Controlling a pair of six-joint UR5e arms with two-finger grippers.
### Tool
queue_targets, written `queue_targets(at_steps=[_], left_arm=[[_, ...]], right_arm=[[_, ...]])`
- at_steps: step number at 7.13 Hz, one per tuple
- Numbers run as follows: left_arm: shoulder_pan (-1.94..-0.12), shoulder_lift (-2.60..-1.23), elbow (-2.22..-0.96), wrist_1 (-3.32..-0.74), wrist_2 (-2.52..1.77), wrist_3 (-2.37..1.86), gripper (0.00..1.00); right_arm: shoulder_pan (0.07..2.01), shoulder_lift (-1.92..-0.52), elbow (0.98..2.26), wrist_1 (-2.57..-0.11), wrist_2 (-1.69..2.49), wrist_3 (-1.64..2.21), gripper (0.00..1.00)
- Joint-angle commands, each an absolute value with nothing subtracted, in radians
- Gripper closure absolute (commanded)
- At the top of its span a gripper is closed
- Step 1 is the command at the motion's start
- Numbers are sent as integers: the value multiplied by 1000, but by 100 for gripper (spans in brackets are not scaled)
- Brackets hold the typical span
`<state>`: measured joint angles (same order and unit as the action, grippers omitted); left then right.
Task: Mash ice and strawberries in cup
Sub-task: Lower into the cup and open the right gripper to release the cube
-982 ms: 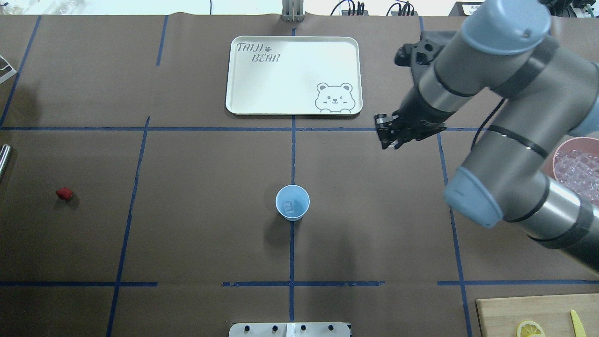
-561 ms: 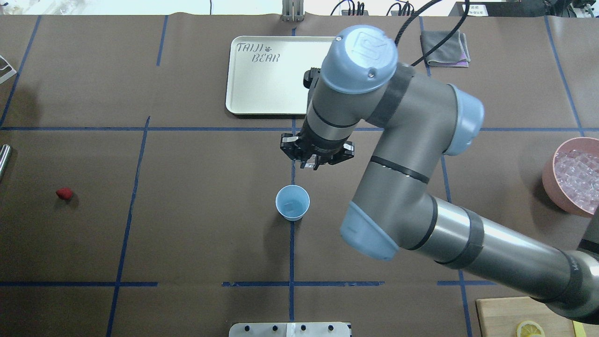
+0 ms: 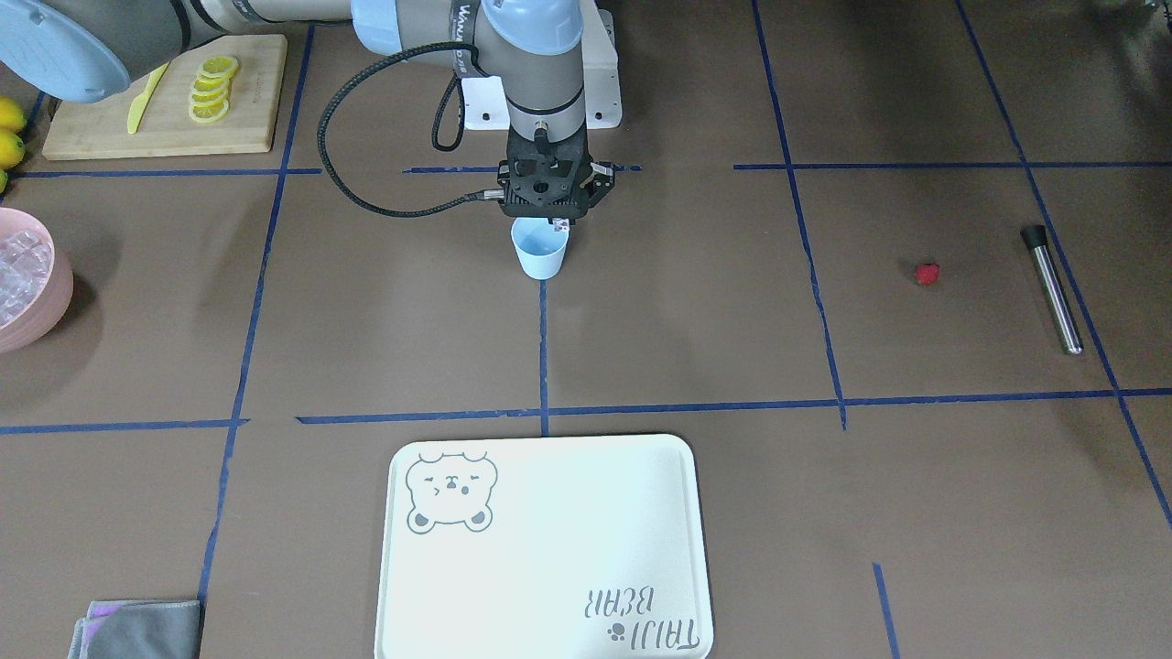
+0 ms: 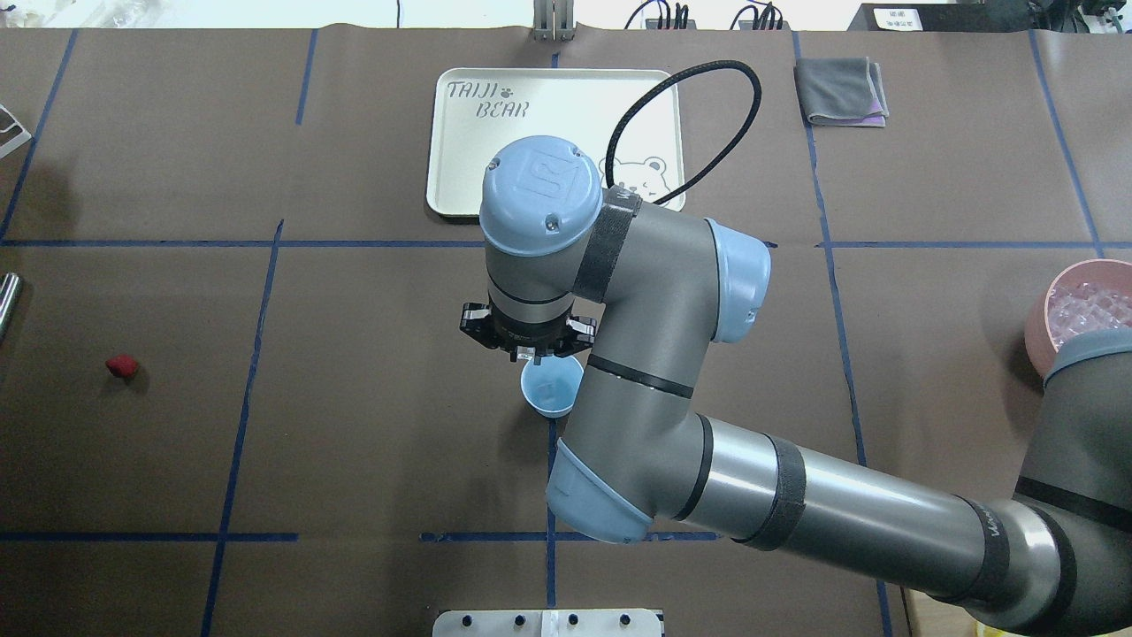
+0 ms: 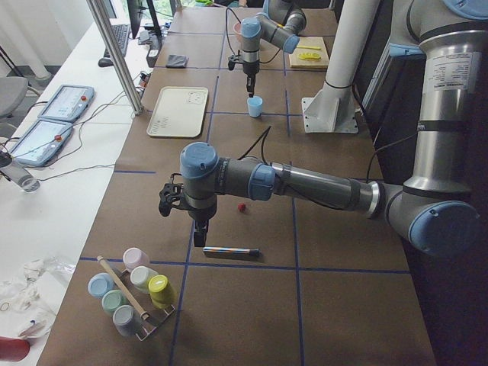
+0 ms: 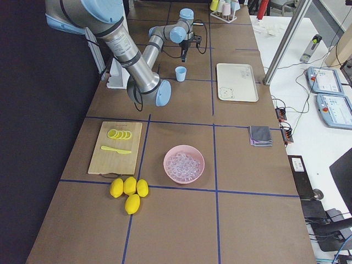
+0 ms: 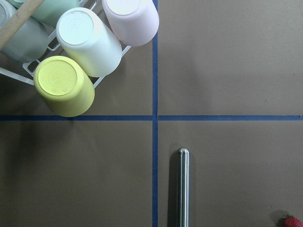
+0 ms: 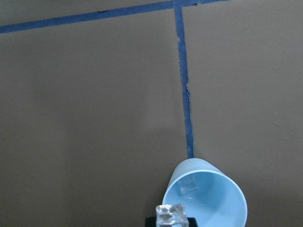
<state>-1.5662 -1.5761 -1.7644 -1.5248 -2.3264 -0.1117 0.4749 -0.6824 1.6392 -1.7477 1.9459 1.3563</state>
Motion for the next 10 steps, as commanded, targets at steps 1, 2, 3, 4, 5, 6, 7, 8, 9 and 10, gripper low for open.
queue_targets(at_steps=[1,2,3,4,5,6,7,8,9,10], left_arm=[[-1566,-1578,-1766,-1525,-2327,-117,0],[-1565,-1578,-1766,-1525,-2327,-117,0],[-1565,-1578,-1764,-1525,-2327,-118,0],[-1565,-1580,-1764,-1525,-2327,-117,0],[-1565,-1580,-1764,-1525,-2327,-118,0],[-1565,-1582,-1764,-1525,-2327,-118,0],[-1563,-1582,-1764,-1525,-2327,-118,0],[-1563,-1582,-1766,-1525,-2327,-118,0],[-1563,-1582,-1766,-1525,-2326,-118,0],[-1563,-1582,-1766,-1525,-2327,-118,0]], right_arm=[[465,-695,1623,-1753,1947,1356,100],[462,-704,1621,-1753,1947,1356,100],[460,-710,1621,-1753,1948,1356,100],[459,-718,1623,-1755,1951,1356,100],[459,-719,1623,-1755,1954,1356,98],[459,-721,1624,-1755,1956,1356,97],[459,-721,1629,-1755,1956,1356,95],[459,-722,1628,-1755,1956,1356,83],[459,-721,1629,-1755,1957,1356,74],[459,-722,1629,-1755,1957,1356,62]])
